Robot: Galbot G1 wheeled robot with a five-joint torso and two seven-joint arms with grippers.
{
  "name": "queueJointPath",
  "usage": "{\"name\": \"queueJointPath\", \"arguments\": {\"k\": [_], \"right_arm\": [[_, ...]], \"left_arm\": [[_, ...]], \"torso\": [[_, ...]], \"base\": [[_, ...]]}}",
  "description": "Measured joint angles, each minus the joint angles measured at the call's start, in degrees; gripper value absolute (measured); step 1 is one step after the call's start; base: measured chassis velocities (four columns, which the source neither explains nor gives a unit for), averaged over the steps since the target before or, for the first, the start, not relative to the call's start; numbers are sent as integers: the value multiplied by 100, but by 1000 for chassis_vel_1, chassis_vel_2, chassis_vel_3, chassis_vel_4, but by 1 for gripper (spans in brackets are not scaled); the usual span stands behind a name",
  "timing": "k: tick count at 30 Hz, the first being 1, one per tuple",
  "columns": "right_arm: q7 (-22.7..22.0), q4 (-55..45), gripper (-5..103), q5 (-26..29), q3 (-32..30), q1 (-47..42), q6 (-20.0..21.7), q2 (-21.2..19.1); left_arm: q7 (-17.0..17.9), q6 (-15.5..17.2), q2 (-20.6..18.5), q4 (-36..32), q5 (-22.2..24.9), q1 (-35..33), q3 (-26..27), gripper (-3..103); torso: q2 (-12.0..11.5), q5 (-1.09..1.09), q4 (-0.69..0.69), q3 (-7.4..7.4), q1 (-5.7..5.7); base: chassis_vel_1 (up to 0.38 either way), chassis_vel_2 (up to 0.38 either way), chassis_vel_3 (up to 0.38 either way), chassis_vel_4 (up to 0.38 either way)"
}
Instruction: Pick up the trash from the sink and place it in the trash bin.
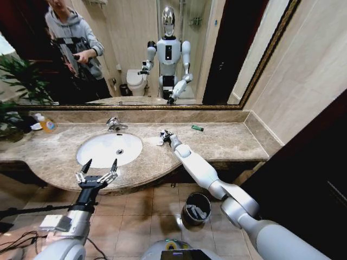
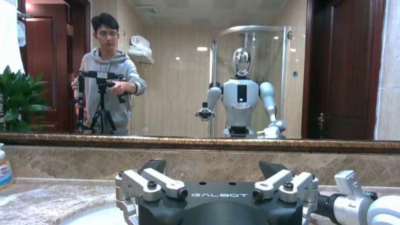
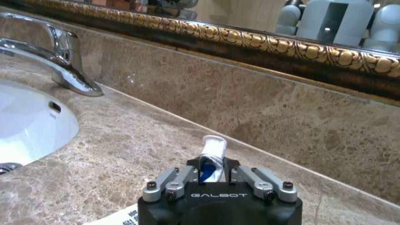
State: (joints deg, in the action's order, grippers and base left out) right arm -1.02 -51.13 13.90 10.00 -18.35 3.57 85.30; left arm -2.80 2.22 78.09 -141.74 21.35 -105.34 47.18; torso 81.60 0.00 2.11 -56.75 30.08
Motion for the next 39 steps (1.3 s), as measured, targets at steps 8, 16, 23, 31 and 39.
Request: {"name": "queueJointPath", "arguments": {"k": [8,16,23,31,39], "right_arm": [[-67,-394,7,40,-41,-129,73,-216],[-161,-1450,0,166,-181,-512,333,-823],[-347,-3615,0,564,-1073,-1807,581,-2005],[-564,-5663,0,1025,-2350,-4171,406,-2733],[-566,-6198,0,1014,-3635,-6166,-72,-2495]], "left_arm": [[0,0,0,0,0,0,0,100],[0,0,0,0,0,0,0,100],[0,0,0,0,0,0,0,100],[2,0,0,0,0,0,1,100],[-1,0,0,0,0,0,0,100]], "torso": [[0,0,0,0,0],[0,0,0,0,0],[0,2,0,1,0],[1,2,0,1,-1],[2,2,-3,1,-2]], "base": [[0,0,0,0],[0,0,0,0],[0,0,0,0],[0,0,0,0],[0,0,0,0]]}}
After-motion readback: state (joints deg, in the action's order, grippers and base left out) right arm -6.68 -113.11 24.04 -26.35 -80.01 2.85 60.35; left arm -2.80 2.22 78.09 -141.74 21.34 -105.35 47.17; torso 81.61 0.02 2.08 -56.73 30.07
